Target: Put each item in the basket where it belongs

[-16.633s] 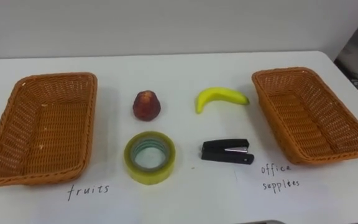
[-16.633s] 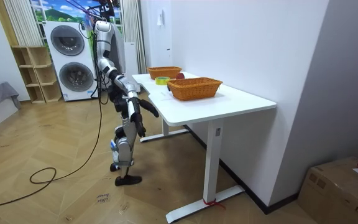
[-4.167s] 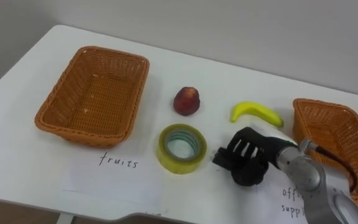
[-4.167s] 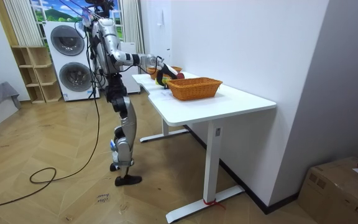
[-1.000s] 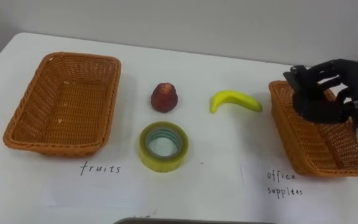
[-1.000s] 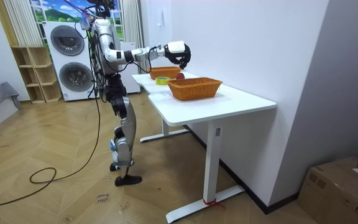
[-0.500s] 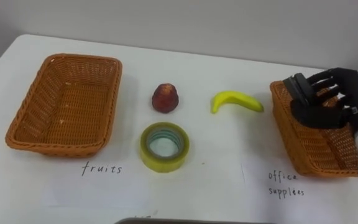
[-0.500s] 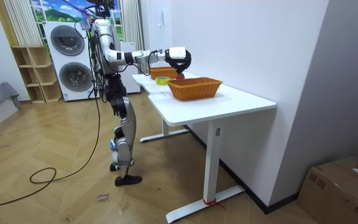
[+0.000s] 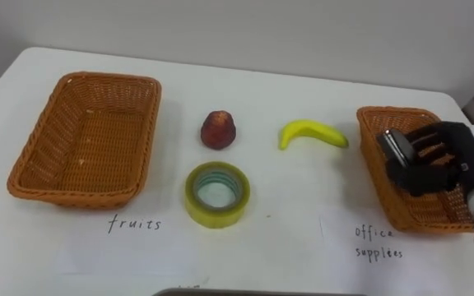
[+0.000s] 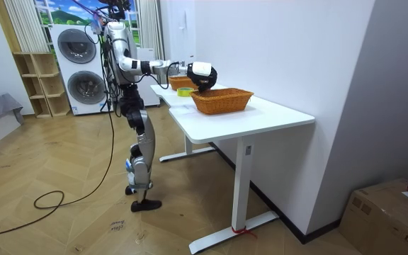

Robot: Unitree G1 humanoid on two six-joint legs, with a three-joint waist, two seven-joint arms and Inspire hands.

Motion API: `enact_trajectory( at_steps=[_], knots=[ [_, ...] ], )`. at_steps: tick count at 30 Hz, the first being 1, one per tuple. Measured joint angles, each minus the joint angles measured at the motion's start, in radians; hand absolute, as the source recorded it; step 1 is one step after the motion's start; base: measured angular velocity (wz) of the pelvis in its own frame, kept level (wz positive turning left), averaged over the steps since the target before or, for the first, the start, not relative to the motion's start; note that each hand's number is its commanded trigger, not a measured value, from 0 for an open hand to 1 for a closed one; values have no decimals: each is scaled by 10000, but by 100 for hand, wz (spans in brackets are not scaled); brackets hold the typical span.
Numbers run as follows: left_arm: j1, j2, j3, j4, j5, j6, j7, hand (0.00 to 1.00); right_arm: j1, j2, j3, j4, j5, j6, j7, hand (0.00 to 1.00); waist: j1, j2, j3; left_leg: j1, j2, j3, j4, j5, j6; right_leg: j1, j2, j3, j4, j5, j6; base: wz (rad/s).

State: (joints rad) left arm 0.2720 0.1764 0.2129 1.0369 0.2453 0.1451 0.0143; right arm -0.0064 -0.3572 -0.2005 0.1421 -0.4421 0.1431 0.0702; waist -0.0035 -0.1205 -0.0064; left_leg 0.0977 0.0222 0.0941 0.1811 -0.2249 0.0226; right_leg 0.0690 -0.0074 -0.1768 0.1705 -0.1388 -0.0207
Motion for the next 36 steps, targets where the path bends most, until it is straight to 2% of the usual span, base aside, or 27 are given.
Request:
enact_trajectory(
  at_steps=[18,22,23,28,36],
  knots=[
    [49,7,41,-127,-175,83,-37,0,252,0,-192,40,23,127,200,99,7,-98,19,2,-16,1,-12,0,1,-3,-4,92,-28,-33,17,0],
    [57,5,173,-244,-182,79,-37,0,261,0,-207,38,24,126,200,38,21,-117,5,6,-16,3,-22,0,1,-5,0,103,-27,-37,19,0],
    [58,6,186,-244,-182,79,-37,0,261,0,-213,38,25,125,197,0,22,-119,4,6,-16,3,-24,0,1,-6,2,103,-27,-37,19,0],
    [82,4,197,-245,-186,81,-28,0,258,0,-575,30,24,113,185,0,110,-106,6,11,-4,-3,-36,0,0,-7,72,106,-20,-37,19,0],
    [147,8,199,-246,-181,89,-24,0,265,0,-584,32,31,112,177,0,99,-85,15,12,-3,-3,-87,0,0,-4,74,102,-7,-36,18,0]
  ],
)
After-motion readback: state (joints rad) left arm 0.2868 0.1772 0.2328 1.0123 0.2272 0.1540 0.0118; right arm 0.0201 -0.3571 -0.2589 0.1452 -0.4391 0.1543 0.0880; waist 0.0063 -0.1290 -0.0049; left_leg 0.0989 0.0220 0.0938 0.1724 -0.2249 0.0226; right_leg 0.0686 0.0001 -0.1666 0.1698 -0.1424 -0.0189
